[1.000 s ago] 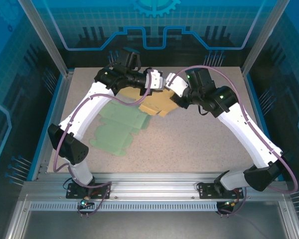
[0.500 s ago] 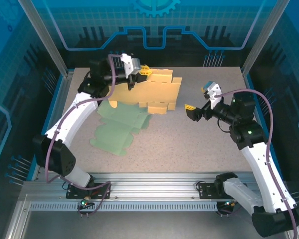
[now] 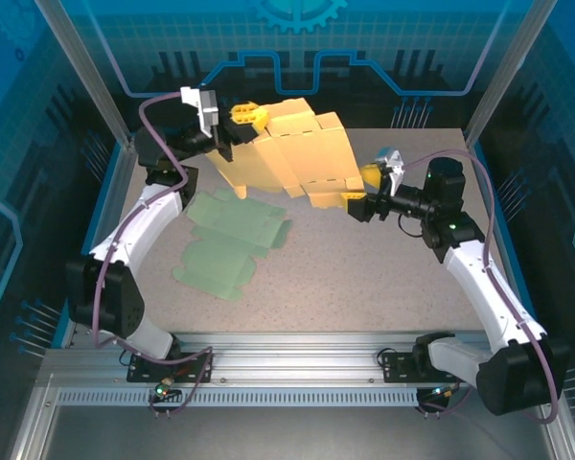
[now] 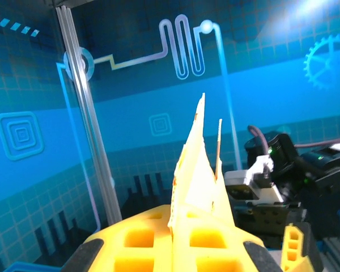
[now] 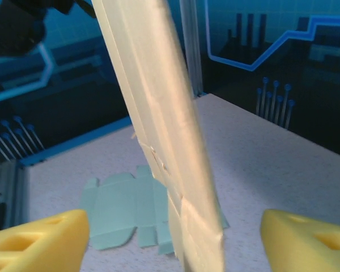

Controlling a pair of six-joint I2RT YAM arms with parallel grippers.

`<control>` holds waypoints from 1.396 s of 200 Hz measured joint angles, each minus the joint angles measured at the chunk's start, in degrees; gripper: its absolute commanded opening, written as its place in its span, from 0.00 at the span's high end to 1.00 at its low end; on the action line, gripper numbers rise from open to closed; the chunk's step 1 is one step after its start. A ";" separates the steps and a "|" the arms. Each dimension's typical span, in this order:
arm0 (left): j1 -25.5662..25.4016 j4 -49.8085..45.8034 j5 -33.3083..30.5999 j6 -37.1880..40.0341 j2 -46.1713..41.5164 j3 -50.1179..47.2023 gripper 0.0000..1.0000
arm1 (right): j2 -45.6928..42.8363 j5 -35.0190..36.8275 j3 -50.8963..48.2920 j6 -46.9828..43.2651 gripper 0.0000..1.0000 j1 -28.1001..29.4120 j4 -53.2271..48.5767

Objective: Fold the paper box

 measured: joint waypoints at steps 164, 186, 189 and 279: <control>-0.85 -51.74 -5.79 38.10 -14.93 4.74 0.01 | 4.61 15.58 25.77 -17.07 1.00 4.04 -31.56; -5.92 -62.99 -12.09 53.29 -16.87 7.48 0.01 | 5.84 22.64 30.60 -20.70 1.00 8.74 -38.42; -6.86 -64.00 -12.96 55.32 -17.07 7.48 0.01 | 6.03 23.71 31.08 -21.09 1.00 9.62 -39.19; -17.62 -85.59 -26.51 82.14 -12.48 14.32 0.14 | 12.31 47.71 37.35 -27.43 1.00 23.28 -53.42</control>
